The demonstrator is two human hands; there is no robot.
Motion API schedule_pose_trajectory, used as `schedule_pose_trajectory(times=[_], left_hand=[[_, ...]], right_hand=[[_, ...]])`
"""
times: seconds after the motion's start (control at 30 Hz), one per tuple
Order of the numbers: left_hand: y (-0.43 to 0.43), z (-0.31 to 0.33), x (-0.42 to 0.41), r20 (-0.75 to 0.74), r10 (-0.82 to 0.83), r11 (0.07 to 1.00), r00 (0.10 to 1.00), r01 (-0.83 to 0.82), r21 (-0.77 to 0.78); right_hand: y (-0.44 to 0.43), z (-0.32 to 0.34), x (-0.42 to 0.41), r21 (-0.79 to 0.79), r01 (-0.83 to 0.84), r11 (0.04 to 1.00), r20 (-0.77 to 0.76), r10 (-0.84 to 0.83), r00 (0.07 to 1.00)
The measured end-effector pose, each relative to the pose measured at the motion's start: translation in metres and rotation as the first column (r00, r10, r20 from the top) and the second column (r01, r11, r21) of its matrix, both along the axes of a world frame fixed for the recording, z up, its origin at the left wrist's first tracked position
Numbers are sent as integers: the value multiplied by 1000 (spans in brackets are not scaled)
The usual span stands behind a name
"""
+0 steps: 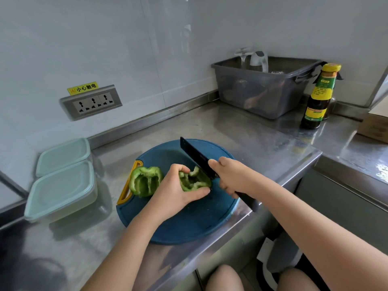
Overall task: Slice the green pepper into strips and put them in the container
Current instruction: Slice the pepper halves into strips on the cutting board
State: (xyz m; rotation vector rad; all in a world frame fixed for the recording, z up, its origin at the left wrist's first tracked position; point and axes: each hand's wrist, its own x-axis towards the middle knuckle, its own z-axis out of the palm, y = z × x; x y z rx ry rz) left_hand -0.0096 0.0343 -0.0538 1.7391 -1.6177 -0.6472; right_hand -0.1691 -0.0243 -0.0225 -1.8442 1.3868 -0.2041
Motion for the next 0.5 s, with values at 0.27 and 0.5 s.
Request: schedule_pose_trajectory(times=[0.27,0.5], left_hand=[[-2,-3,1,10,17,1000,1000,-17,3],[-8,-14,1,79,22,1000,997,-21,-11]], right_hand=[[63,-9,-29,-406,16,914,72,14,997],[105,-29,-30,-487,-25,873,-75,-13,997]])
